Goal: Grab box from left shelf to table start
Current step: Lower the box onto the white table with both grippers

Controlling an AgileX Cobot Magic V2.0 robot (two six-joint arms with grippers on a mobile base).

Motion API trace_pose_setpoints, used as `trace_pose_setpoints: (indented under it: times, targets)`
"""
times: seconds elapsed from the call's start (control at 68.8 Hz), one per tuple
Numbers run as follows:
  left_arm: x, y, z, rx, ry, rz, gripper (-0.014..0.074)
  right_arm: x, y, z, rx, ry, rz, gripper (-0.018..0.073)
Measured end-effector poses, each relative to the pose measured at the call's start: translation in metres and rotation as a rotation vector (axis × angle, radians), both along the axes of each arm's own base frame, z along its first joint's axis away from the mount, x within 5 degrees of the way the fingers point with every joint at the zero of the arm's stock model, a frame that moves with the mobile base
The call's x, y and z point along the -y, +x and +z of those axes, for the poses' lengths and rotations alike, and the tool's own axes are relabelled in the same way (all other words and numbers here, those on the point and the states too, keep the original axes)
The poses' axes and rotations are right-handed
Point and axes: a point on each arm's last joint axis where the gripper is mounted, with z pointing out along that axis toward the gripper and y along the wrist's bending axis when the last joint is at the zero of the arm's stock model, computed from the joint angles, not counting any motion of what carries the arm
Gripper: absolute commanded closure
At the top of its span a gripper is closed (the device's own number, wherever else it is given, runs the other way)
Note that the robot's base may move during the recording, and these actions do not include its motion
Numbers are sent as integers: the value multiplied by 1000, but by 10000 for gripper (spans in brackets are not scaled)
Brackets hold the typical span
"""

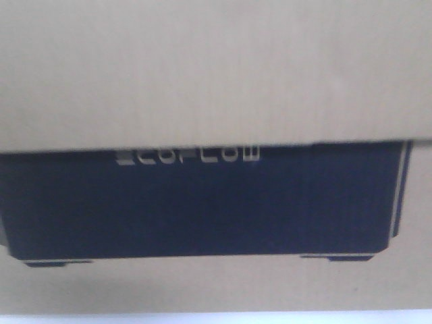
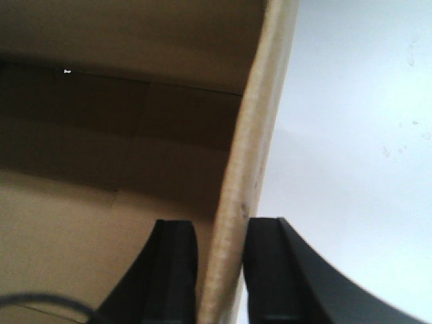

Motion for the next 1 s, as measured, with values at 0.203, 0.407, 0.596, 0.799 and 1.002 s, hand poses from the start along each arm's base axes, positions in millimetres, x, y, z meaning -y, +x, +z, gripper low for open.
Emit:
trace_pose_setpoints:
  times: [0.203, 0.407, 0.596, 0.799, 1.002]
  targets:
    - [5, 23, -15, -4, 12, -4, 685, 1, 19, -14, -27, -35, -5, 499]
    - [7, 31, -19, 11, 11, -7, 482, 1, 24, -17, -30, -43, -7, 461]
    - [5, 34, -21, 10, 41, -14, 168, 2, 23, -18, -36, -59, -7, 122]
    - [5, 34, -22, 8, 48, -13, 108, 4, 21, -17, -37, -79, -8, -71]
    - [4, 32, -16, -14, 53, -9, 108, 6, 17, -11, -26, -103, -12, -66]
